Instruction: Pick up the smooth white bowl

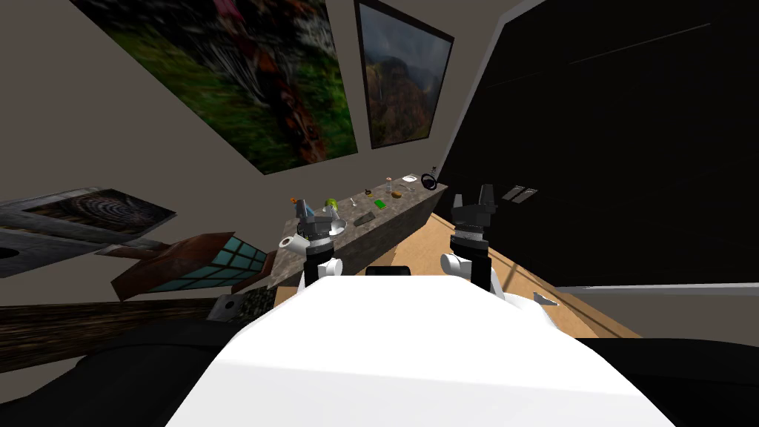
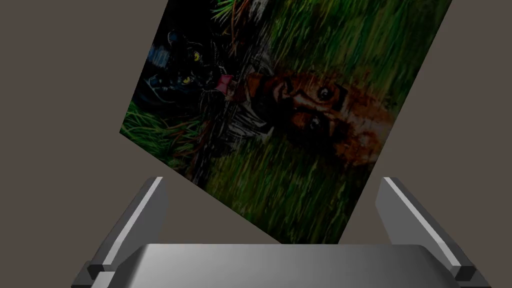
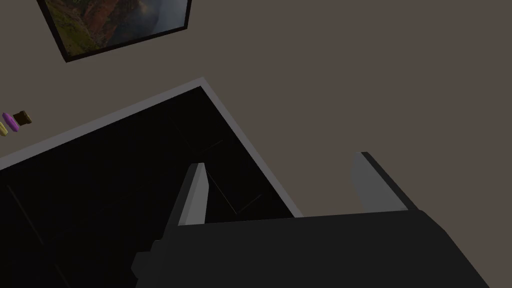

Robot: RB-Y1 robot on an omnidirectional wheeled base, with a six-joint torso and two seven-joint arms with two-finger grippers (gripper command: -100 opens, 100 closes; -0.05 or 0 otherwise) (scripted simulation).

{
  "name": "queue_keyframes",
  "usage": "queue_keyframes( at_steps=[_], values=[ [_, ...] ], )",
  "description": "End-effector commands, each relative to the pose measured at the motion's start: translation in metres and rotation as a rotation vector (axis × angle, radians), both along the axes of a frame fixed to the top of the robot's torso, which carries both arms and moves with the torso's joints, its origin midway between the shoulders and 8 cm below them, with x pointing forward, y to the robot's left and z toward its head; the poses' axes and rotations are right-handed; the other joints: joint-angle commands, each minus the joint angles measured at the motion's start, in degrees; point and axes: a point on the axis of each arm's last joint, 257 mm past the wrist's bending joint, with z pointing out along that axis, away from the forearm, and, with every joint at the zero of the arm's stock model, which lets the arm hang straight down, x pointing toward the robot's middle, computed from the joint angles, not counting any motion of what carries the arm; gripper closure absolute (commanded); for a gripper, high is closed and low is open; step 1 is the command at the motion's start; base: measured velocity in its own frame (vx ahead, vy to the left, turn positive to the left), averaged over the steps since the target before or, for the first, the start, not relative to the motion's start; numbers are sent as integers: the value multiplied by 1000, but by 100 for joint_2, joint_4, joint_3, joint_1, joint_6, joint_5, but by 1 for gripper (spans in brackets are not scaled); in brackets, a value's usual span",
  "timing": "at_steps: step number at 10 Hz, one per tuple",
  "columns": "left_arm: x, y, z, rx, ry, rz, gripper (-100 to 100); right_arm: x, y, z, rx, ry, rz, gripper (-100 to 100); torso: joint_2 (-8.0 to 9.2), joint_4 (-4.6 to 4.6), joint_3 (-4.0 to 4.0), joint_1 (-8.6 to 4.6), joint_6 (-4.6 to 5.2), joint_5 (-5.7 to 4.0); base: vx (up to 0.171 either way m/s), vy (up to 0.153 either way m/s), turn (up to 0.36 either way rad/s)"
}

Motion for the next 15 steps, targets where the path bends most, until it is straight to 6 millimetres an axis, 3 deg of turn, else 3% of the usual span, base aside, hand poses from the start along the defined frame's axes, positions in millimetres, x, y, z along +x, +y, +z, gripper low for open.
queue_keyframes(
  at_steps=[1,15],
  values=[
    [3,0,-2,9,16,-18,-100,0,0,0,0,0,0,0,0,0,0,0,0,0,-12,5,-16],
    [46,33,-48,-194,290,-195,-100,0,0,0,0,0,0,0,19,5,11,12,-1,3,-55,34,-43]
  ],
)
